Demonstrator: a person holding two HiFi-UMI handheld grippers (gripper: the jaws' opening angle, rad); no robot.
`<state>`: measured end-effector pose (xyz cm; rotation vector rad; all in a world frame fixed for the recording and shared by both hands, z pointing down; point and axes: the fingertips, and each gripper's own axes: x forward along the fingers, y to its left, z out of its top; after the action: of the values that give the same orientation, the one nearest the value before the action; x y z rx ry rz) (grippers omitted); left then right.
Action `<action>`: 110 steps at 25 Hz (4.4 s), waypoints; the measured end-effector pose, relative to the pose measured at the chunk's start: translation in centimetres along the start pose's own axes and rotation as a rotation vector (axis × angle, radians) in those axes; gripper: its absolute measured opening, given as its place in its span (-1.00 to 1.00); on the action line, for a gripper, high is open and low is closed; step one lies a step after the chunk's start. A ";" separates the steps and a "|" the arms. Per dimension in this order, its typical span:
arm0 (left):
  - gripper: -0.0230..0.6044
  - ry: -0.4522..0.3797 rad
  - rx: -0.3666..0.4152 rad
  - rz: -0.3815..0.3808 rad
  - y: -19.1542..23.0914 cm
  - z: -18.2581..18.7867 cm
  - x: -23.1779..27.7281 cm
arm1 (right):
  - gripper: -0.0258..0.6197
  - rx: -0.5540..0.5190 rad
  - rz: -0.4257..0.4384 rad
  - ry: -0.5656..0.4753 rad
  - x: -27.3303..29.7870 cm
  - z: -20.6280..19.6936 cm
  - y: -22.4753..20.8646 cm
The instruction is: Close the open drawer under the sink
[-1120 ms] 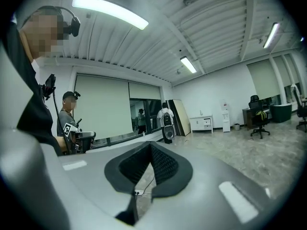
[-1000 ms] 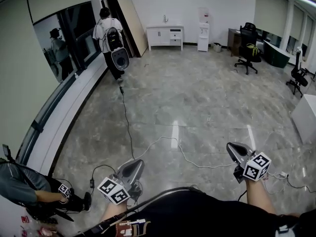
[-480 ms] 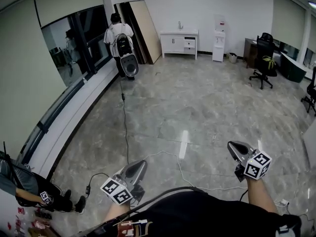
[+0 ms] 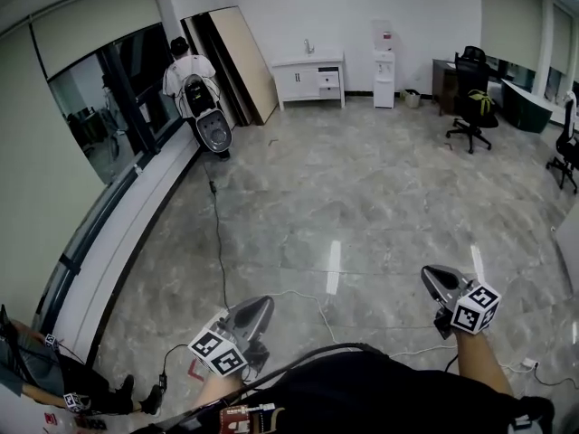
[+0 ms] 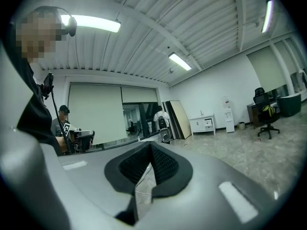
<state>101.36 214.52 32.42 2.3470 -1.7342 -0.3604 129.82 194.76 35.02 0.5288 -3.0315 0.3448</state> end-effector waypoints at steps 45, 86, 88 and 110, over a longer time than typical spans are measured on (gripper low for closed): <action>-0.93 -0.049 -0.007 0.043 40.8 10.3 34.0 | -0.92 -0.074 0.053 -0.011 44.6 13.5 -31.1; -0.93 0.003 -0.069 -0.153 78.1 17.8 62.5 | -0.92 -0.087 -0.104 0.034 81.2 19.1 -52.1; -0.93 0.002 -0.076 -0.121 80.0 17.7 62.3 | -0.92 -0.085 -0.091 0.032 83.7 19.7 -53.2; -0.93 -0.111 -0.012 0.093 91.4 21.7 86.0 | -0.92 -0.135 0.180 0.049 104.7 28.2 -78.1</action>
<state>35.89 105.33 32.94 2.2684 -1.8777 -0.4918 57.60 82.32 32.58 0.2360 -3.0333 0.1553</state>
